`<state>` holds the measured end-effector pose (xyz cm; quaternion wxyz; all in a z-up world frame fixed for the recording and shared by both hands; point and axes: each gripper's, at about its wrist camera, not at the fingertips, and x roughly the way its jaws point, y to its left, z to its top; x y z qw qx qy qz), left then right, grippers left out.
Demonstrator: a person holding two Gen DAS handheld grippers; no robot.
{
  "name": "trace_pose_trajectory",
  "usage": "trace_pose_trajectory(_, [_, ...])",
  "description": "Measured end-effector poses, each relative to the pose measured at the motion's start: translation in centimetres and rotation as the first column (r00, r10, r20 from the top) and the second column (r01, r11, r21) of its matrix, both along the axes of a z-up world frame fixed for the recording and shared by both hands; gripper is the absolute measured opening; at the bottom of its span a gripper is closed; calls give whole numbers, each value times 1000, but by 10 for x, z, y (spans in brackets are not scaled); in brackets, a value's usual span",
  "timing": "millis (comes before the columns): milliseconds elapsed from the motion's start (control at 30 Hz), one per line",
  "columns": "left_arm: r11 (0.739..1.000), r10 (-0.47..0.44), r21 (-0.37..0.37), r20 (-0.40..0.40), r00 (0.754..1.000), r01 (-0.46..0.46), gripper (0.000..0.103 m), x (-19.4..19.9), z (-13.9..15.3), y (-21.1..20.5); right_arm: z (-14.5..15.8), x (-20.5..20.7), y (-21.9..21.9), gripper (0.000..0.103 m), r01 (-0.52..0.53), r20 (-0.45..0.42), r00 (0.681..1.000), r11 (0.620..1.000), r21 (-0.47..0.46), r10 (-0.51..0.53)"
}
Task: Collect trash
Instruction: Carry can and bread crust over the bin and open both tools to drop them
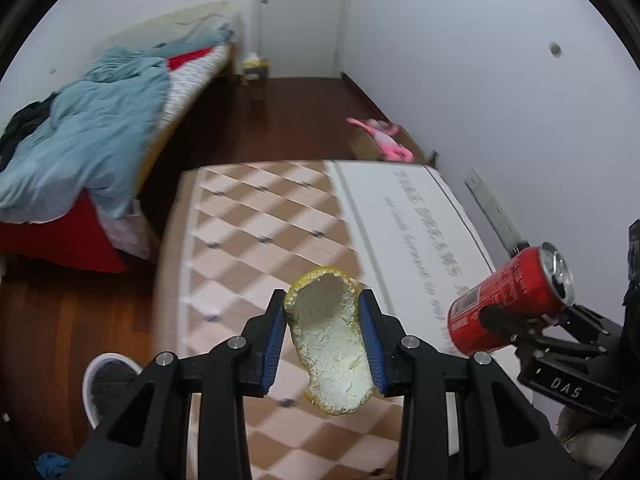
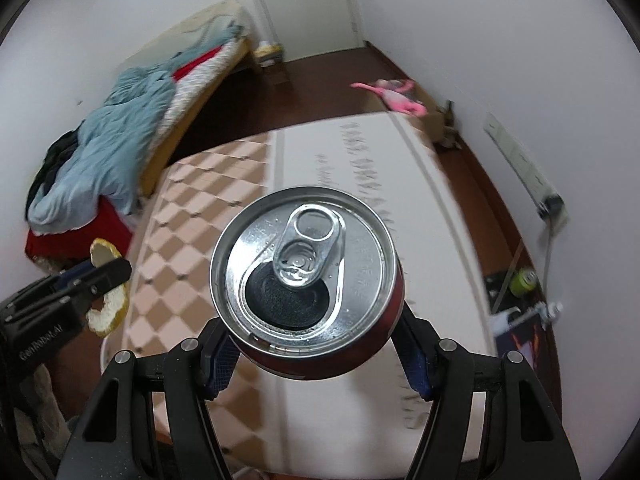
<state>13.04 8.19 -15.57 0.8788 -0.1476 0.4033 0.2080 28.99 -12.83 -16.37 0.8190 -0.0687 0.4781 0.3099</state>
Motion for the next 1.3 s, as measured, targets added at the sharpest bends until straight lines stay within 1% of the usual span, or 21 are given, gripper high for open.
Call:
trace_pose_trajectory(133, [996, 88, 8, 29, 996, -88, 32, -43, 18, 47, 17, -23, 54, 69, -86, 14, 996, 996, 21, 85])
trace_pose_trajectory(267, [982, 190, 16, 29, 981, -190, 32, -97, 28, 98, 27, -56, 118, 69, -185, 16, 983, 982, 46, 184])
trace_pose_trajectory(367, [962, 271, 7, 13, 962, -271, 32, -145, 24, 138, 26, -90, 178, 69, -277, -4, 961, 958, 69, 278])
trace_pose_trajectory(433, [945, 327, -11, -6, 945, -327, 32, -177, 14, 165, 20, -110, 208, 69, -323, -22, 945, 943, 78, 326])
trace_pose_trajectory(467, [934, 357, -20, -20, 934, -357, 32, -192, 6, 179, 13, -127, 234, 69, -361, -41, 930, 929, 83, 365])
trace_pose_trajectory(500, [920, 388, -39, -40, 921, -389, 32, -210, -5, 195, 8, -137, 247, 69, -381, -52, 921, 921, 82, 386])
trace_pose_trajectory(567, [896, 432, -76, -77, 898, -438, 32, -236, -27, 220, -11, -169, 287, 69, -441, -96, 889, 894, 76, 447])
trace_pose_trajectory(600, [878, 456, -108, -106, 884, -466, 32, -251, -43, 235, -20, -181, 302, 69, -461, -112, 877, 885, 69, 466])
trace_pose_trajectory(667, [846, 480, -183, -149, 864, -502, 32, -271, -71, 258, -40, -207, 332, 69, -504, -147, 851, 863, 47, 505])
trace_pose_trajectory(700, [822, 495, -224, -175, 851, -524, 32, -282, -88, 270, -55, -223, 350, 69, -531, -168, 833, 847, 24, 527])
trace_pose_trajectory(733, [801, 504, -259, -194, 842, -540, 32, -289, -104, 279, -63, -230, 359, 69, -544, -178, 824, 839, 12, 537])
trace_pose_trajectory(800, [760, 507, -321, -253, 824, -566, 33, -300, -138, 297, -91, -254, 387, 69, -585, -217, 795, 810, -30, 566])
trace_pose_trajectory(900, [710, 499, -377, -327, 803, -595, 34, -310, -176, 316, -126, -276, 413, 69, -620, -271, 767, 781, -75, 582])
trace_pose_trajectory(1000, [673, 498, -403, -374, 783, -620, 34, -319, -196, 322, -161, -297, 438, 69, -650, -326, 740, 749, -125, 588])
trace_pose_trajectory(1033, [667, 501, -398, -386, 774, -630, 39, -321, -199, 323, -168, -299, 442, 70, -654, -336, 737, 744, -135, 587])
trace_pose_trajectory(1067, [666, 504, -392, -391, 770, -635, 47, -323, -200, 323, -178, -305, 448, 70, -655, -350, 735, 743, -141, 581])
trace_pose_trajectory(1133, [662, 526, -377, -382, 760, -648, 93, -329, -196, 322, -192, -310, 460, 70, -667, -383, 719, 731, -146, 580])
trace_pose_trajectory(1167, [660, 540, -368, -374, 754, -655, 98, -333, -191, 320, -201, -312, 465, 74, -674, -408, 709, 723, -150, 576])
trace_pose_trajectory(1200, [660, 551, -353, -374, 747, -663, 98, -336, -187, 318, -204, -313, 466, 83, -678, -421, 702, 720, -147, 575])
trace_pose_trajectory(1233, [661, 559, -333, -379, 738, -672, 98, -341, -185, 317, -209, -313, 469, 101, -682, -439, 695, 717, -148, 570])
trace_pose_trajectory(1300, [673, 577, -283, -378, 724, -684, 98, -345, -174, 310, -212, -313, 466, 103, -676, -447, 697, 722, -148, 561])
